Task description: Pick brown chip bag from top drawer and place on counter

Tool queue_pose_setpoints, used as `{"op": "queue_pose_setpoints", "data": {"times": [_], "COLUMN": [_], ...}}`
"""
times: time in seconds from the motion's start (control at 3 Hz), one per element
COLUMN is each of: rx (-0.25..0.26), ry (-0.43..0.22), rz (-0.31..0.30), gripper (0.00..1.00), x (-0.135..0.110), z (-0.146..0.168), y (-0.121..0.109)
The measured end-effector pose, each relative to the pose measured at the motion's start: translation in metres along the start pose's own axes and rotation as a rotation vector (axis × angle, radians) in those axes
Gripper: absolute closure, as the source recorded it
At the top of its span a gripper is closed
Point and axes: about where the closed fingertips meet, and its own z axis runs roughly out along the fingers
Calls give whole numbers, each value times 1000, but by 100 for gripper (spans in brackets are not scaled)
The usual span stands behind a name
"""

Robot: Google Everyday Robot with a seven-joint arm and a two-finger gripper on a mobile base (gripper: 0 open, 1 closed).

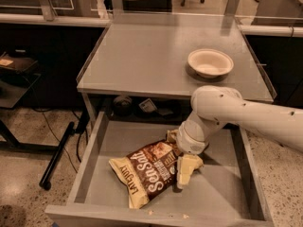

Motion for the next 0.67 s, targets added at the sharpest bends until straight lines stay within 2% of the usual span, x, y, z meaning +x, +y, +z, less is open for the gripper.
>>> {"op": "queue_pose_setpoints", "data": {"times": [0.33, 0.67], "rx": [-28, -29], "ry": [-7, -7], "rz": [1, 1], "gripper": [0, 27], "x": [1, 1], "z": [14, 14], "y": [-1, -1]}}
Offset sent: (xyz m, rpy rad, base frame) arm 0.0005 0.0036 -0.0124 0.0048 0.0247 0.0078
